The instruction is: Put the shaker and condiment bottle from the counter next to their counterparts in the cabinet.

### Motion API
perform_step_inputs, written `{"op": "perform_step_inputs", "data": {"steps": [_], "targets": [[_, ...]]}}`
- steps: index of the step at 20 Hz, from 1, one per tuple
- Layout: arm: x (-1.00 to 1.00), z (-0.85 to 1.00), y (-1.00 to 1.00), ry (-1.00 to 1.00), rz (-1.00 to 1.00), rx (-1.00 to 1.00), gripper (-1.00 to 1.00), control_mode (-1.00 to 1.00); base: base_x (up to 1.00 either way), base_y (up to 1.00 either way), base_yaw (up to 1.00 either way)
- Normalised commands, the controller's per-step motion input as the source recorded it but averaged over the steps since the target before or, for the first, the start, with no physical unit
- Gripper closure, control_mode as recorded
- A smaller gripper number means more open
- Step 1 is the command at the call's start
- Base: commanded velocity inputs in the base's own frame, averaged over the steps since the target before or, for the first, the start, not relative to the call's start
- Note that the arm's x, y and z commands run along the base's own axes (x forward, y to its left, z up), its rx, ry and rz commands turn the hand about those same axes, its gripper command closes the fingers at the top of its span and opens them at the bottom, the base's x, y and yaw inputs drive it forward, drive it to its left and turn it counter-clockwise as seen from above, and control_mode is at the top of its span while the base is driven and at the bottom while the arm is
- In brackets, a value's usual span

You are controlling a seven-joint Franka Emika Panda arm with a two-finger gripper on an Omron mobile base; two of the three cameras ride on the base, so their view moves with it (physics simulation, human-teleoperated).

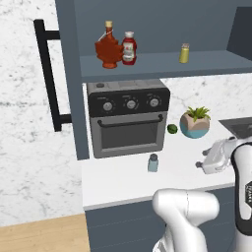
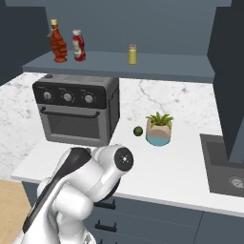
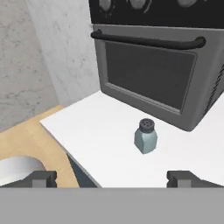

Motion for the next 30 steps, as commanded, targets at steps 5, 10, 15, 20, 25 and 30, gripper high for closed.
{"op": "perform_step_inputs", "data": {"steps": [5, 10, 15, 20, 25, 30], "targets": [[0.0, -0.38, 0.06, 0.06, -0.07, 0.0, -1.0, -1.0, 0.0, 0.0, 0.0], [0.03, -0.1, 0.01, 0.04, 0.0, 0.02, -1.0, -1.0, 0.0, 0.0, 0.0], [0.17, 0.0, 0.01, 0.0, 0.0, 0.01, -1.0, -1.0, 0.0, 0.0, 0.0], [0.36, -0.03, 0.11, 0.0, 0.0, 0.0, -1.0, -1.0, 0.0, 0.0, 0.0], [0.27, -0.02, 0.11, 0.0, 0.0, 0.0, -1.0, -1.0, 0.0, 0.0, 0.0], [0.02, -0.06, 0.0, 0.03, 0.0, 0.0, -1.0, -1.0, 0.0, 0.0, 0.0]]}}
